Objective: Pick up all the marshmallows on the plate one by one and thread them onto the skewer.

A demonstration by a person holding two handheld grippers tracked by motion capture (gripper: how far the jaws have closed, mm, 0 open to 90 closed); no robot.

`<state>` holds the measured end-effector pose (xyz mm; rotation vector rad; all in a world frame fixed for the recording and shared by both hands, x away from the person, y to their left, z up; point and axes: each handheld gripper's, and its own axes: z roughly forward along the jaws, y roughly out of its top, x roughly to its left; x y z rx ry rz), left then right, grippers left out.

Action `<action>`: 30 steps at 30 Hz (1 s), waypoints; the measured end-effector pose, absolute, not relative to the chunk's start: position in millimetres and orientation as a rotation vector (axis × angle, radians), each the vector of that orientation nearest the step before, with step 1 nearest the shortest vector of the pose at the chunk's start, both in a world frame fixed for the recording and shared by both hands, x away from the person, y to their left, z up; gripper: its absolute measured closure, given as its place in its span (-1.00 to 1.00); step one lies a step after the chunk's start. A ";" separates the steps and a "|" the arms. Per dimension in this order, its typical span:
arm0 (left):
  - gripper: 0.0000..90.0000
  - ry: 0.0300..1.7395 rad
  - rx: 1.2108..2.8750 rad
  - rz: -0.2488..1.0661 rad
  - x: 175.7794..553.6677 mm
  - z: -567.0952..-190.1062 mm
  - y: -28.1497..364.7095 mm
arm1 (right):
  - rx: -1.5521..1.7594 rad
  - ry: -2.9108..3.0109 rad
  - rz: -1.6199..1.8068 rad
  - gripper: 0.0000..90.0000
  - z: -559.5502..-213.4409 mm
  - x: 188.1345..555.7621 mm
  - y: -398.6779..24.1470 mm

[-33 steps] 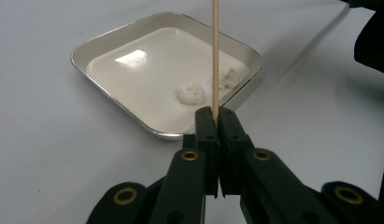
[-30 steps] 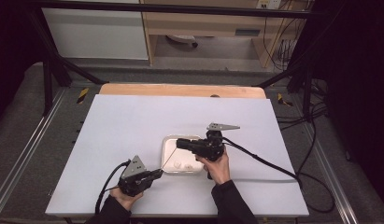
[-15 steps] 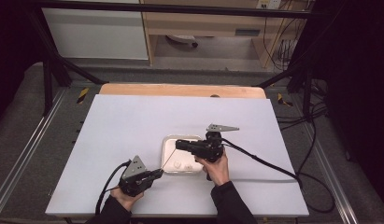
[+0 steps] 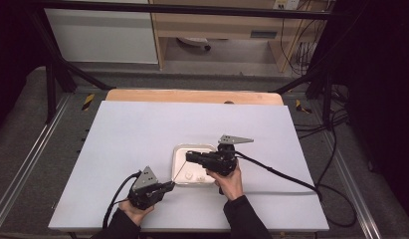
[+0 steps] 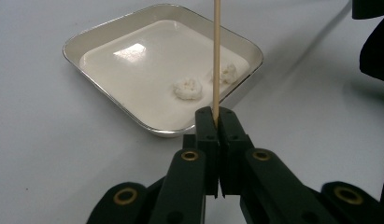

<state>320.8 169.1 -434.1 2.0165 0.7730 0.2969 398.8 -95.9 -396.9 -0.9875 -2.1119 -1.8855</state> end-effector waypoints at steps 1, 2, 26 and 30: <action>0.97 0.773 2.015 0.294 320.8 -434.0 169.0 | -0.986 -2.118 -1.888 0.82 -397.1 398.4 -95.9; 0.97 0.771 2.019 0.294 320.9 -433.9 169.1 | -0.982 -2.125 -1.894 0.81 -397.3 398.0 -95.7; 0.96 0.799 1.948 0.315 325.3 -428.5 167.2 | -0.889 -2.245 -1.676 0.68 -425.7 387.7 -64.1; 0.96 0.786 1.941 0.304 326.4 -429.6 167.2 | -0.887 -2.249 -1.683 0.65 -424.9 386.9 -63.5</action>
